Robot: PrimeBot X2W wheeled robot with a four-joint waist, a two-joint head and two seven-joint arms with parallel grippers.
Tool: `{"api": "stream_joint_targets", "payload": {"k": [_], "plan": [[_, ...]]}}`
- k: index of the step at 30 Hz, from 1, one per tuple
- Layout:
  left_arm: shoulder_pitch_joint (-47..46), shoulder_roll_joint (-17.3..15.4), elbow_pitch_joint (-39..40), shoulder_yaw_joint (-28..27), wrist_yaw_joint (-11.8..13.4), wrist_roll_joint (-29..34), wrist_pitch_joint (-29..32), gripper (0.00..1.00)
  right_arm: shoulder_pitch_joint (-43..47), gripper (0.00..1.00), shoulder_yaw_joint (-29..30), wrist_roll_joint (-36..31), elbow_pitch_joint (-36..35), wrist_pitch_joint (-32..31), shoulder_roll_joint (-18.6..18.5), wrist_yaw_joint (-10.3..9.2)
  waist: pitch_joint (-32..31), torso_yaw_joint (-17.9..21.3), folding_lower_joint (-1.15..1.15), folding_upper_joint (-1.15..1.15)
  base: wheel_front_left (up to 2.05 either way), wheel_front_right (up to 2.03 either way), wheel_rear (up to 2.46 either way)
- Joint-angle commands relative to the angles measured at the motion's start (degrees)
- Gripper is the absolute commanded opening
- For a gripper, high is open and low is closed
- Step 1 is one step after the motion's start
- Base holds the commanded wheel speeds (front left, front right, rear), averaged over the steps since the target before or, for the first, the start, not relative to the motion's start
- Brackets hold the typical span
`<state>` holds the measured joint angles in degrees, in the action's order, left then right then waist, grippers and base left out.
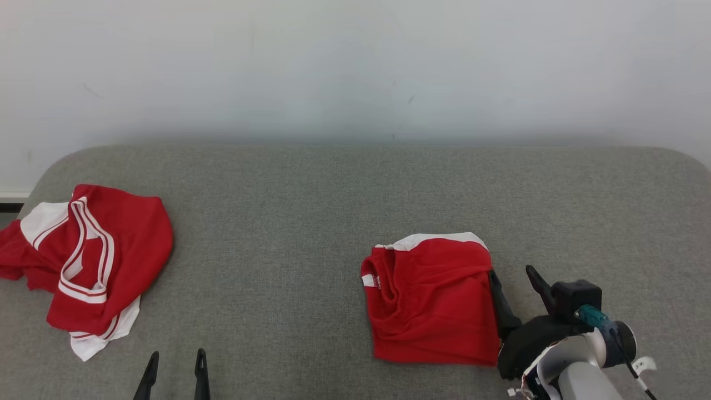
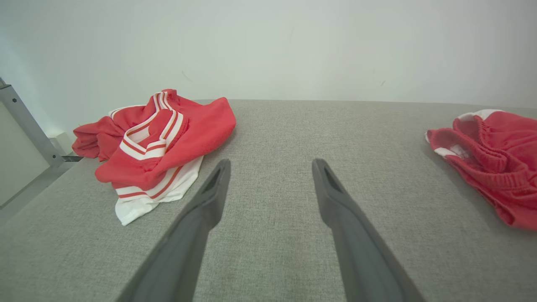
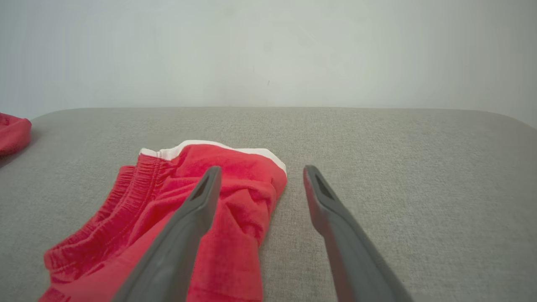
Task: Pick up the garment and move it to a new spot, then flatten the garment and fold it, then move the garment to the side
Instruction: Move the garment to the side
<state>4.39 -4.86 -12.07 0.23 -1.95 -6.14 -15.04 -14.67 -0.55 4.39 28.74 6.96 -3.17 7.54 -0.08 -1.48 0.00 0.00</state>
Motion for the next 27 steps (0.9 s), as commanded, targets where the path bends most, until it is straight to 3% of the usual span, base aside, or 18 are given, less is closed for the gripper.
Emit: {"api": "stream_joint_targets", "payload": {"k": [1, 7, 17, 22, 23, 24, 25, 26, 27], "plan": [[-1.3, 0.3, -0.1, 0.4, 0.1, 0.2, -0.1, 1.0, -3.4, 1.0, 1.4, -0.6, 3.9, -2.0, 0.0, -0.13, 1.0, -1.1, 0.0, 0.0, 0.0, 0.0, 0.0], [-2.2, 0.4, -0.3, 0.4, 0.0, 0.1, -0.1, 1.0, -9.7, 1.0, 2.7, -1.1, 14.2, -6.8, 0.1, -0.13, 2.3, -1.7, 0.0, 0.0, 0.0, 0.0, 0.0], [-3.5, 0.6, -1.1, 0.5, -0.4, 0.3, -0.1, 1.0, -13.7, 1.0, 0.7, 1.2, 27.3, -7.2, 0.3, -0.13, 3.1, -2.5, 0.0, 0.0, 0.0, 0.0, 0.0], [-4.0, 0.6, -1.6, 0.7, -0.8, 0.4, -0.1, 1.0, -15.1, 1.0, -3.2, 5.1, 32.3, -6.6, 0.5, -0.13, 3.6, -2.6, 0.0, 0.0, 0.0, 0.0, 0.0], [-4.2, 0.7, -1.6, 0.7, -0.9, 0.5, -0.1, 1.0, -15.4, 0.91, -4.1, 5.9, 33.1, -6.6, 0.5, -0.13, 3.6, -2.7, 0.0, 0.0, 0.0, 0.0, 0.0], [-4.3, 0.7, -1.7, 0.8, -0.9, 0.5, -0.1, 1.0, -15.7, 0.48, -5.1, 6.7, 33.5, -6.3, 0.6, -0.02, 3.7, -2.7, 0.0, 0.0, 0.0, 0.0, 0.0], [-4.5, 0.7, -1.8, 0.8, -0.8, 0.5, -0.1, 1.0, -16.1, 0.19, -5.9, 7.4, 33.8, -5.7, 0.6, -0.01, 3.7, -2.8, 0.0, 0.0, 0.0, 0.0, 0.0], [-4.6, 0.7, -1.8, 0.8, -0.8, 0.5, -0.1, 1.0, -16.5, 0.0, -6.5, 7.8, 34.4, -5.3, 0.6, -0.01, 3.8, -2.8, 0.0, 0.0, 0.0, 0.0, 0.0], [-4.6, 0.7, -1.9, 0.7, -0.8, 0.5, -0.1, 1.0, -17.0, 0.0, -6.9, 8.0, 35.0, -5.0, 0.6, -0.01, 3.8, -2.8, 0.0, 0.0, 0.0, 0.0, 0.0]]}}
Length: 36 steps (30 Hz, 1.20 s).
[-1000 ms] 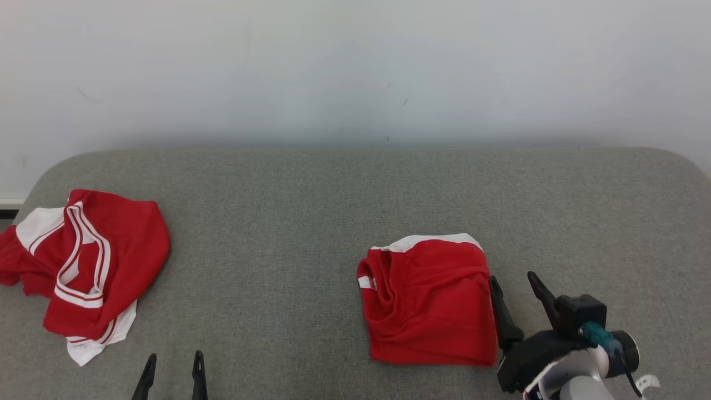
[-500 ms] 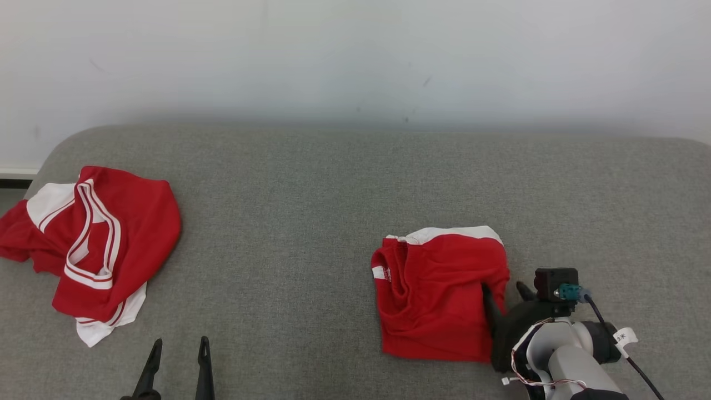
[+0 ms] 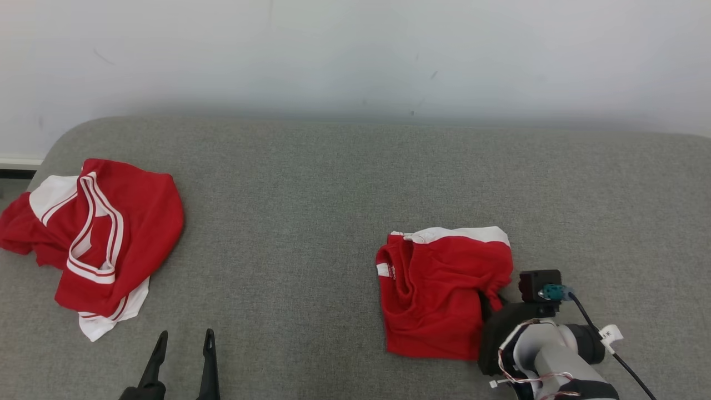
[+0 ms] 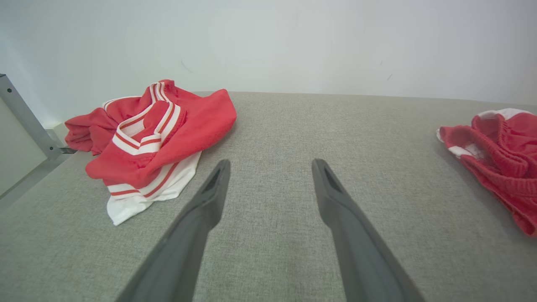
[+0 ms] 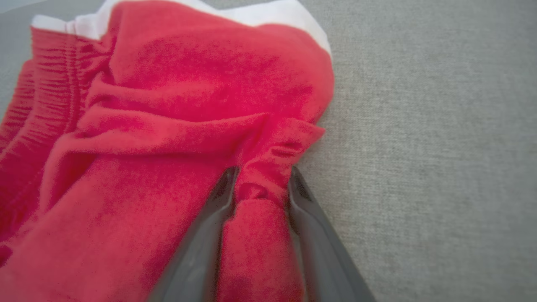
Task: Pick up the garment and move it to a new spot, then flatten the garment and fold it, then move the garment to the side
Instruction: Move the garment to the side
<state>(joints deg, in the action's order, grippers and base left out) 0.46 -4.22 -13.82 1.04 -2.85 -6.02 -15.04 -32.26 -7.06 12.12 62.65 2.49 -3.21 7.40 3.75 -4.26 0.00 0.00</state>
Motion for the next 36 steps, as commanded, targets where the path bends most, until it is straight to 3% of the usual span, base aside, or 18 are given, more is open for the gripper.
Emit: {"api": "stream_joint_targets", "payload": {"k": [1, 8, 15, 24, 36], "plan": [[-0.7, 0.1, -0.1, -0.2, 0.1, 0.3, -0.1, 1.0, 0.1, 0.0, -0.7, 0.2, 1.4, 0.0, 0.5, 0.12, 0.1, 0.0, 0.0, 0.0, 0.0, 0.0, 0.0], [-0.6, 0.2, 0.2, -0.8, 0.0, 0.0, -0.1, 1.0, -4.3, 0.0, -2.5, -1.0, 3.1, 2.9, -4.0, -0.02, 1.1, 0.6, 0.0, 0.0, 0.0, 0.0, 0.0], [-2.4, 0.4, 1.0, -0.9, -0.8, -0.3, -0.1, 1.0, -11.0, 0.0, -7.2, -2.7, 2.1, 1.9, -10.2, -0.02, 4.3, 1.9, 0.0, 0.0, 0.0, 0.0, 0.0], [-8.1, -0.4, 4.4, -0.3, -2.6, 0.0, -0.1, 1.0, -22.7, 0.0, -13.2, -2.7, -0.9, -1.9, -20.4, -0.01, 13.8, 3.1, 0.0, 0.0, 0.0, 0.0, 0.0], [-14.4, -1.9, 12.7, 1.4, -4.1, -0.2, -0.1, 1.0, -32.9, 0.0, -15.4, -2.1, -3.2, -4.9, -31.7, -0.01, 24.7, 4.9, 0.0, 0.0, 0.0, 0.0, 0.0]]}}
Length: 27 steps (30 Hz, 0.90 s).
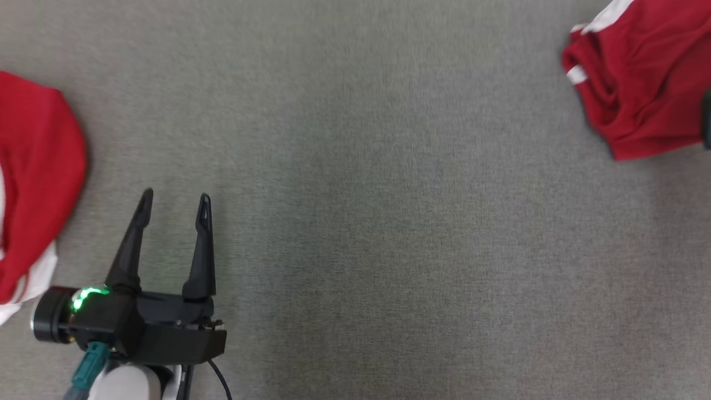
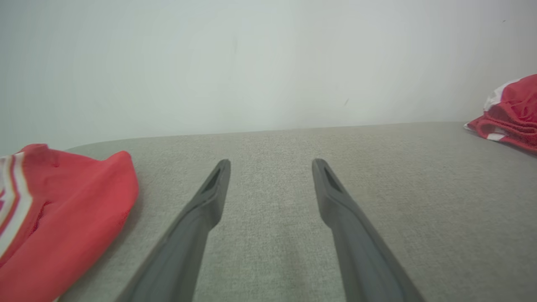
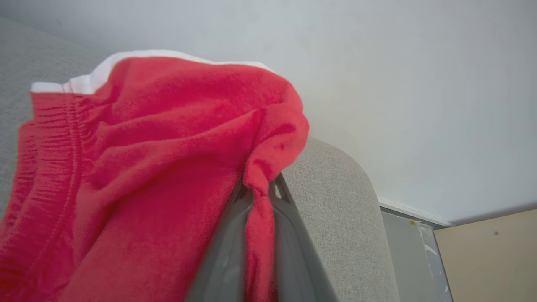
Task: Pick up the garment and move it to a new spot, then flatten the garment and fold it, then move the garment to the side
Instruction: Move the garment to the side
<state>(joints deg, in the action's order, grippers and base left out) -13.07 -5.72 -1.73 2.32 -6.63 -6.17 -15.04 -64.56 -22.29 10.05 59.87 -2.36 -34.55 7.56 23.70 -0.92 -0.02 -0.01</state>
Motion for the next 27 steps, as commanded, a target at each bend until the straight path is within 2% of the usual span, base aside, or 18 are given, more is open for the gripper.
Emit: {"api": "stream_joint_targets", "payload": {"k": [1, 15, 27], "plan": [[-1.3, -0.7, 1.3, 0.3, -0.4, 0.1, -0.1, 1.0, -1.4, 0.0, -0.3, -0.2, -0.6, -0.2, -1.0, -0.17, 5.4, 1.9, 0.02, 0.01, 0.0, 0.0, 0.0], [-2.4, -4.7, 14.5, 0.9, -0.3, 1.2, 1.6, 1.0, -7.8, 0.0, -1.2, -1.9, -4.4, -2.3, -5.5, -0.18, 12.1, 8.3, 0.02, 0.01, 0.0, 0.0, 0.0], [-2.0, -6.6, 21.4, 0.2, 0.2, 1.1, 5.1, 1.0, -10.9, 0.0, -0.2, -3.8, -6.4, -3.4, -6.8, -0.18, 14.9, 10.6, 0.02, 0.01, 0.0, 0.0, 0.0]]}}
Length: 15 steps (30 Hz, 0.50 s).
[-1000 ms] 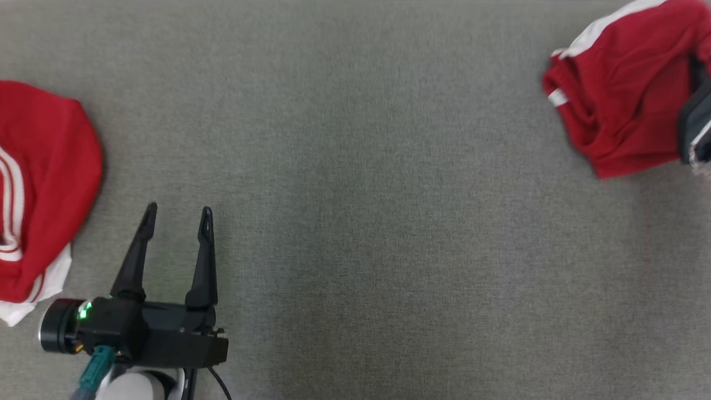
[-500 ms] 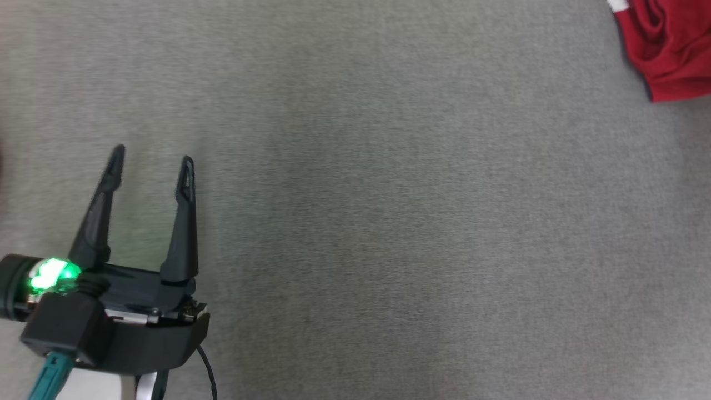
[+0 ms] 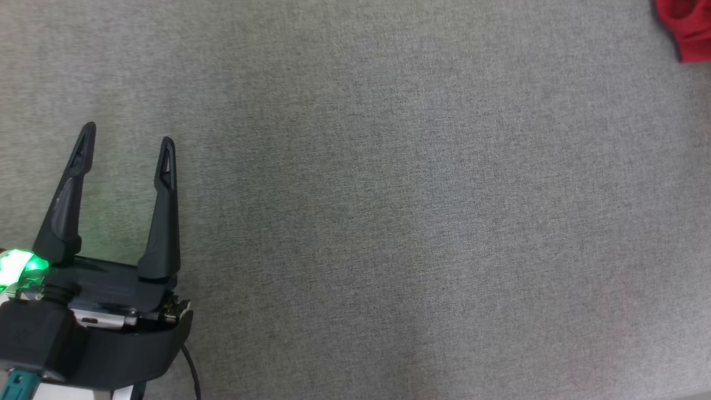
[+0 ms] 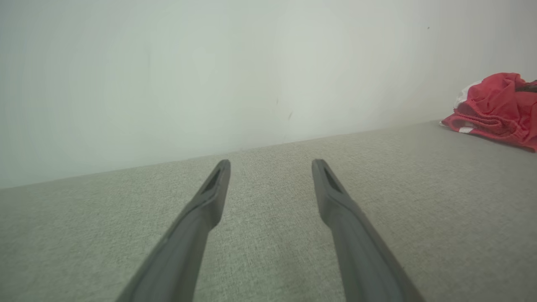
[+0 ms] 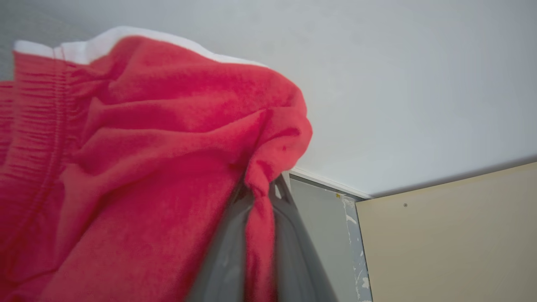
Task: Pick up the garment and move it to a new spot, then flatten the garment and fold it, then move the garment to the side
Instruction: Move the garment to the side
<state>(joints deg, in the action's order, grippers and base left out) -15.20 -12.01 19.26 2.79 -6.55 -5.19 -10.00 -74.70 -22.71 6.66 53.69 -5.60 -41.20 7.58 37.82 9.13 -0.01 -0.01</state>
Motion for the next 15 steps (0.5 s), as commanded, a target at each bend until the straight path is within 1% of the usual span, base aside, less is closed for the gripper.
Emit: {"api": "stream_joint_targets", "payload": {"k": [1, 8, 9, 10, 11, 12, 13, 15], "plan": [[0.2, -0.5, 0.7, -0.3, 0.2, -0.1, 0.2, 1.0, -1.2, 0.0, 0.4, -1.1, -0.4, -0.4, -0.1, -0.18, 1.1, 0.6, 0.01, 0.01, 0.0, 0.0, 0.0], [0.4, -0.6, 1.1, -0.5, 0.7, -0.2, 0.1, 1.0, -1.3, 0.0, 1.8, -2.7, -0.9, -0.9, 0.8, -0.18, 1.6, 0.6, 0.01, 0.01, 0.0, 0.0, 0.0], [0.5, -0.6, 1.0, -0.5, 0.8, -0.2, 0.0, 1.0, -1.1, 0.15, 2.1, -3.1, -0.9, -1.1, 0.9, -0.19, 1.6, 0.6, 0.01, 0.01, 0.0, 0.0, 0.0], [0.5, -0.6, 0.9, -0.5, 0.9, -0.2, -0.1, 1.0, -0.8, 0.34, 2.5, -3.3, -0.8, -1.4, 1.1, -0.19, 1.6, 0.5, 0.01, 0.01, 0.0, 0.0, 0.0], [0.6, -0.7, 0.8, -0.6, 1.0, -0.3, -0.1, 1.0, -0.6, 0.68, 2.8, -3.6, -0.9, -1.4, 1.2, -0.18, 1.5, 0.5, 0.01, 0.01, 0.0, 0.0, 0.0], [0.6, -0.7, 0.7, -0.7, 1.0, -0.4, -0.3, 1.0, -0.4, 0.88, 3.2, -4.0, -0.9, -1.7, 1.3, -0.18, 1.4, 0.5, 0.01, 0.01, 0.0, 0.0, 0.0], [0.7, -0.8, 0.5, -0.8, 1.2, -0.4, -0.4, 1.0, -0.2, 1.0, 3.5, -4.4, -1.0, -1.9, 1.5, -0.18, 1.2, 0.5, 0.01, 0.01, 0.0, 0.0, 0.0], [0.8, -0.8, 0.2, -1.0, 1.4, -0.7, -0.5, 1.0, 0.0, 1.0, 4.4, -5.2, -1.3, -2.2, 1.5, -0.18, 0.9, 0.5, 0.01, 0.01, 0.0, 0.0, 0.0]]}}
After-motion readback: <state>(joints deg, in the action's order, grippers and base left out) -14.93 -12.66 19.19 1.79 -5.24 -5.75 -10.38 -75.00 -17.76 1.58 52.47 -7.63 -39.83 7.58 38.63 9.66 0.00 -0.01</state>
